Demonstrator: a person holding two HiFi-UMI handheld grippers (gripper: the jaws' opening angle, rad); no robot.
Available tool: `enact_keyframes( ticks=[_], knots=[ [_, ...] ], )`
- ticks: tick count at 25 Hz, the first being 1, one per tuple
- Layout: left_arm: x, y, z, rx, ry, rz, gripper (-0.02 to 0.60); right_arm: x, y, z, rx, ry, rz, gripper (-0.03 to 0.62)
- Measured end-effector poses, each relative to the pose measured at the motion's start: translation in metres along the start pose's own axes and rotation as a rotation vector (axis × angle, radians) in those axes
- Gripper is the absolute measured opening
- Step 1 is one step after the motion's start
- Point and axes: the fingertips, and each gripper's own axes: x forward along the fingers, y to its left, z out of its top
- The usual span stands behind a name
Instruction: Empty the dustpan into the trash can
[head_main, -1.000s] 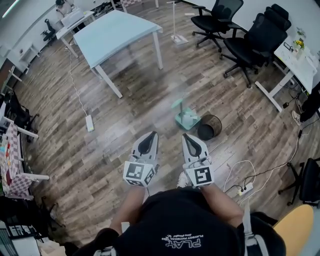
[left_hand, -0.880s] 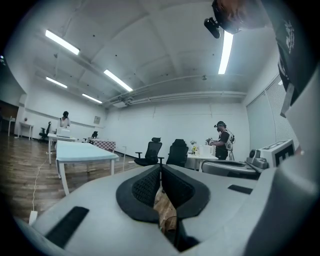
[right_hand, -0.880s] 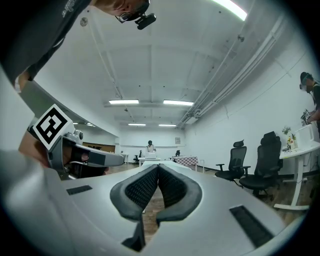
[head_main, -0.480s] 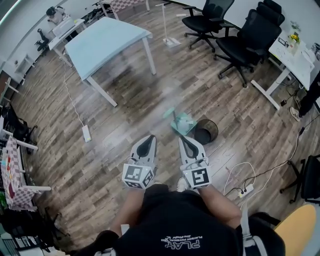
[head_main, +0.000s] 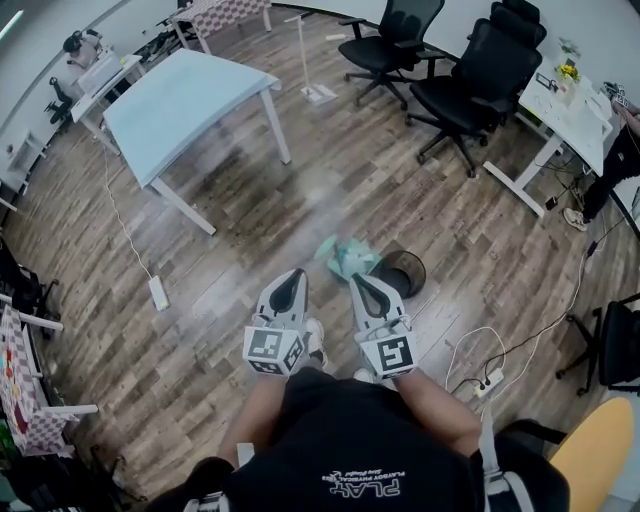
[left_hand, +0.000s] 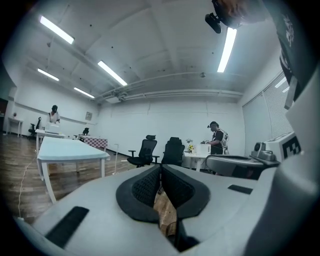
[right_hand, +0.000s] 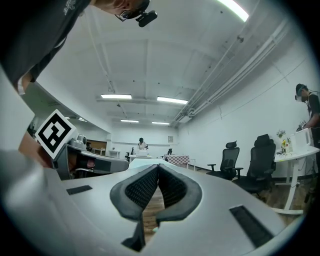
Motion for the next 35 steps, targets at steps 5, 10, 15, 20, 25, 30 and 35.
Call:
enact_keyframes(
  ticks=[5, 10, 15, 20, 25, 30, 35],
  knots=[
    [0.037, 0.040, 0.005, 0.032, 0.008, -0.037, 0.025, 0.041, -0.016, -0.005, -0.003, 0.007, -0.062, 0.023],
    [0.069, 0.077, -0.014, 0.059, 0.069, -0.072, 0.025, 0.077, -0.026, -0.019, 0.013, 0.010, -0.129, 0.023],
    [0.108, 0.071, -0.028, 0.277, 0.133, -0.209, 0.026, 0.104, -0.043, -0.039, 0.006, 0.078, -0.184, 0.023],
    [0.139, 0.068, -0.042, 0.295, 0.157, -0.343, 0.025, 0.130, -0.054, -0.042, 0.006, 0.053, -0.252, 0.023],
    [0.164, 0.072, -0.047, 0.320, 0.170, -0.423, 0.025, 0.138, -0.067, -0.060, 0.002, 0.103, -0.327, 0.023],
    [0.185, 0.068, -0.059, 0.322, 0.204, -0.467, 0.026, 0.141, -0.084, -0.077, -0.001, 0.139, -0.358, 0.023],
    [0.202, 0.060, -0.080, 0.314, 0.256, -0.474, 0.026, 0.144, -0.100, -0.084, 0.000, 0.149, -0.347, 0.023]
  ],
)
